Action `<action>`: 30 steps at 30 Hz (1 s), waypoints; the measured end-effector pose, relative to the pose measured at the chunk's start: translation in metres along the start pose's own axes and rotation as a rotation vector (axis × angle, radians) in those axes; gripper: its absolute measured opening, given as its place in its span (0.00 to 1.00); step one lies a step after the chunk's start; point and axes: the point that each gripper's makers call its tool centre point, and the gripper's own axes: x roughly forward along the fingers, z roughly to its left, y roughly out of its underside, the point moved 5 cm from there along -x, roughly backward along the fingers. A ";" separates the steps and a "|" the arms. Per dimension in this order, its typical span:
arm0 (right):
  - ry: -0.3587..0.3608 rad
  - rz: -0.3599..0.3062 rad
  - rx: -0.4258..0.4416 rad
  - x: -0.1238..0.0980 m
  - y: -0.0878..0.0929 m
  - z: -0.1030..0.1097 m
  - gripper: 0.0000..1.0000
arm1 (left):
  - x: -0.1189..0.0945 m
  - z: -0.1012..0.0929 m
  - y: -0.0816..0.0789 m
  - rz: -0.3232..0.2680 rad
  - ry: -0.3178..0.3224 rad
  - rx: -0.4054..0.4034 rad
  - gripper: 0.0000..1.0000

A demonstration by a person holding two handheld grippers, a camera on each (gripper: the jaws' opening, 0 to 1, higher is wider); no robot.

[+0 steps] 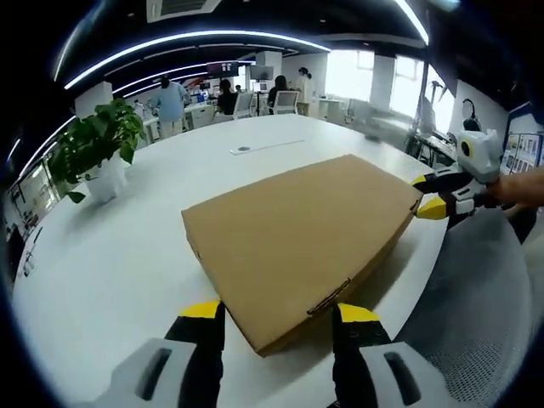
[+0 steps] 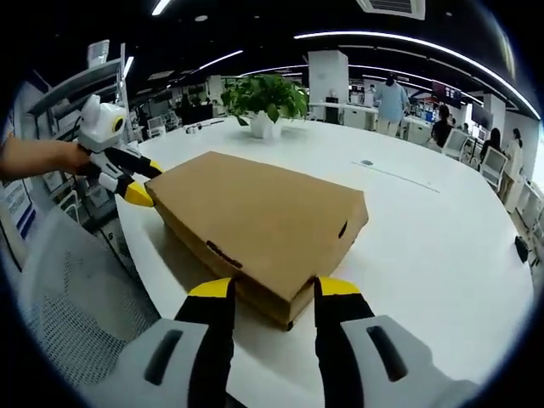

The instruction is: Operate the shoe box by opening the lid, removing the specified soft item, and placing it in the target area until the item is outside and the box remains undamaged.

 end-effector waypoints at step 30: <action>0.019 -0.118 -0.031 -0.029 -0.071 0.001 0.44 | -0.042 0.002 -0.055 -0.128 0.046 -0.037 0.59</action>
